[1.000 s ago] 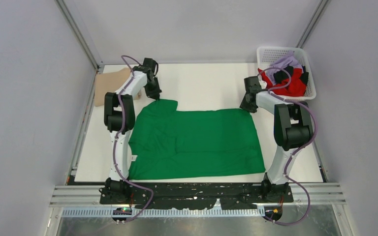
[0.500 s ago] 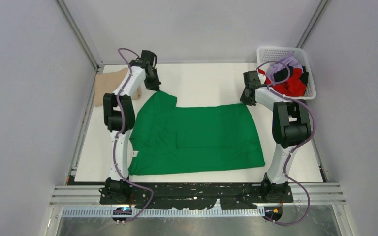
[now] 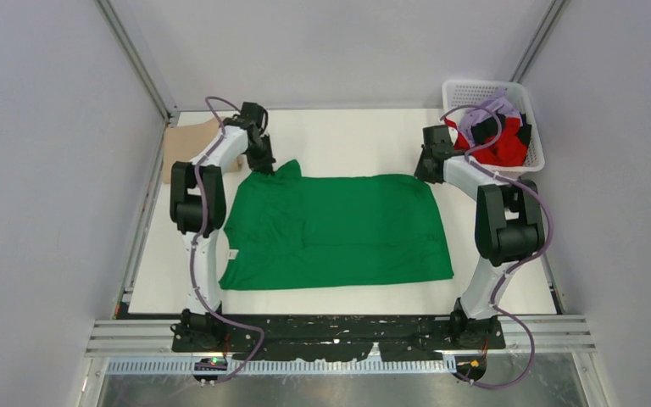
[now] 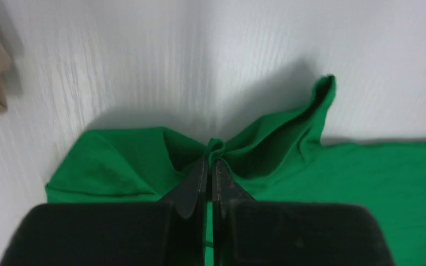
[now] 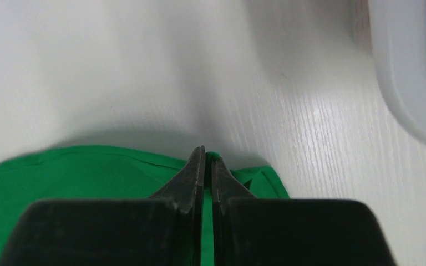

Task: Fold and stack the t-shirts
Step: Fold the other side of the tshirt into a rectangle

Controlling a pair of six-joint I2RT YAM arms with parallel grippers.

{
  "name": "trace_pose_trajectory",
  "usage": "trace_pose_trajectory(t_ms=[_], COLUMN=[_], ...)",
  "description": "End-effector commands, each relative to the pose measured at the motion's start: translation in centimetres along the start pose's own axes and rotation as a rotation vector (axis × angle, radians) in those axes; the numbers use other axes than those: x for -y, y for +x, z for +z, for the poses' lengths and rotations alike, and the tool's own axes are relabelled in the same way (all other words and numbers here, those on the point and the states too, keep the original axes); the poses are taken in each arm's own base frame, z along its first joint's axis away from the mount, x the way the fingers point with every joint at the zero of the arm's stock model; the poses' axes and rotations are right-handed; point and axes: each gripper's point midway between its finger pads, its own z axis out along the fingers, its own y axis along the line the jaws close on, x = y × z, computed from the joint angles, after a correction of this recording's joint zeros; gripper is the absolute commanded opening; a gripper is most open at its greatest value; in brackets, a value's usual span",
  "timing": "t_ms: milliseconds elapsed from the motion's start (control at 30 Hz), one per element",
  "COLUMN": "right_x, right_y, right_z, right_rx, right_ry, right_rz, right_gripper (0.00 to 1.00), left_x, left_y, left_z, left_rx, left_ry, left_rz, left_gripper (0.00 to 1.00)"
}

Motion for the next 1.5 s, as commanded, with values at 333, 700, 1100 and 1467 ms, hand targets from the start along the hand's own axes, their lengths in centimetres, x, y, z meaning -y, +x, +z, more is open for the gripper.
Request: trace_pose_trajectory(t_ms=[333, 700, 1100, 1467], right_x=[0.2, 3.8, 4.8, 4.0], right_y=[2.6, 4.9, 4.5, 2.4], right_z=[-8.4, -12.3, -13.9, -14.5], right_rx=[0.073, 0.08, 0.118, 0.14], right_ry=[-0.085, -0.016, 0.009, -0.002], right_rz=[-0.095, -0.088, -0.094, -0.095], right_gripper=[0.05, 0.05, 0.05, 0.05], left_x=[1.9, -1.1, -2.0, -1.5], left_y=[6.4, 12.9, 15.1, 13.7], left_z=[-9.1, -13.2, -16.7, -18.7], left_rx=[0.187, 0.255, 0.322, 0.393], left_ry=[0.062, 0.0, 0.008, 0.021], left_rz=[0.119, 0.095, 0.094, 0.094], left_gripper=[0.0, 0.0, 0.0, 0.0])
